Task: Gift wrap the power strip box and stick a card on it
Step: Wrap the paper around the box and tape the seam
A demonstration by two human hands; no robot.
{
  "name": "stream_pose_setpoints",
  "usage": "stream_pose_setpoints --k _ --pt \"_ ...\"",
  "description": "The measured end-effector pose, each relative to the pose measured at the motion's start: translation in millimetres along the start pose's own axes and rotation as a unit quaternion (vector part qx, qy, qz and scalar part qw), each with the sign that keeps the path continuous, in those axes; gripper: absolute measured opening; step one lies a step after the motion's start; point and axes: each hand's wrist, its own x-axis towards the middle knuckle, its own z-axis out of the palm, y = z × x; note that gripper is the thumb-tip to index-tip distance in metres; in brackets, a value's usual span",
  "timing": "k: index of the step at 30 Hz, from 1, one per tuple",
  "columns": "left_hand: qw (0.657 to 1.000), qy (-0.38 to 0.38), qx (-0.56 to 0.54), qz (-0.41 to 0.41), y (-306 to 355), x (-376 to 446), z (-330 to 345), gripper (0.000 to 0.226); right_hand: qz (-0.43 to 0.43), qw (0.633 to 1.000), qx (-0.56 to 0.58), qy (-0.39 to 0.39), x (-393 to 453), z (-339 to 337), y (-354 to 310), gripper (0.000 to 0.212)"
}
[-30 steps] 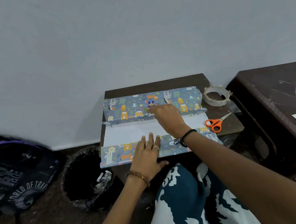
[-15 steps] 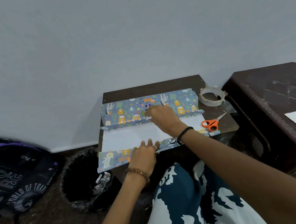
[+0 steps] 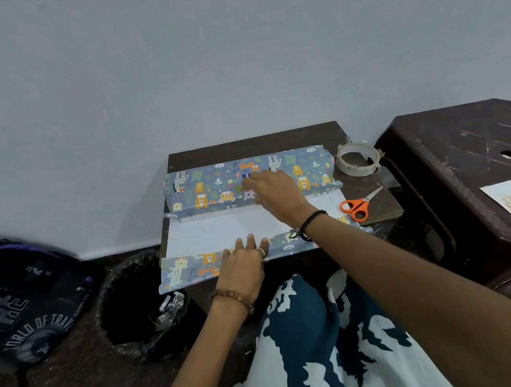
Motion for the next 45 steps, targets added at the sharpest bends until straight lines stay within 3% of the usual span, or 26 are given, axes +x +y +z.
stream_pose_setpoints --k 6,9,11,13,15,19,22,25,28,31,33,36,38,45 --pt "0.999 -0.038 -0.021 0.012 1 -4 -7 0.051 0.005 0.998 0.06 0.03 -5 4 4 0.032" --pt "0.98 -0.071 -0.185 -0.033 -3 -10 -28 0.076 0.022 0.995 0.083 0.05 -10 10 4 0.037" --pt "0.966 -0.014 -0.25 -0.068 -7 -8 -45 0.069 0.032 0.992 0.104 0.064 -12 11 4 0.044" --pt "0.97 0.074 -0.218 -0.078 -12 4 -60 0.047 0.064 0.989 0.121 0.054 -13 10 3 0.055" --pt "0.974 0.114 -0.184 -0.06 -16 25 -71 0.041 0.106 0.984 0.139 0.032 -13 12 5 0.068" --pt "0.993 0.059 -0.095 -0.039 -16 66 -69 0.039 0.126 0.971 0.205 0.0 -13 10 9 0.09" --pt "0.989 0.096 -0.075 -0.081 -12 75 -65 0.024 0.106 0.964 0.243 -0.013 -12 7 12 0.091" --pt "0.988 0.118 -0.039 -0.087 -10 76 -62 0.024 0.085 0.939 0.331 -0.042 -17 -2 19 0.086" --pt "0.988 0.127 -0.022 -0.084 -10 80 -58 0.025 0.145 0.906 0.398 -0.015 -33 -19 31 0.066" --pt "0.988 0.126 -0.013 -0.086 -8 81 -56 0.026 0.284 0.891 0.333 0.118 -58 -31 54 0.046" --pt "0.988 0.126 -0.003 -0.085 -7 80 -56 0.027 0.344 0.893 0.226 0.182 -73 -36 74 0.039" --pt "0.988 0.128 0.003 -0.084 -8 82 -55 0.03 0.385 0.917 0.058 0.088 -84 -33 97 0.039" --pt "0.988 0.129 0.004 -0.084 -8 83 -55 0.032 0.394 0.918 0.014 0.044 -84 -28 105 0.036" --pt "0.989 0.121 0.005 -0.085 -9 86 -53 0.029 0.411 0.908 -0.045 0.072 -76 -13 115 0.017"
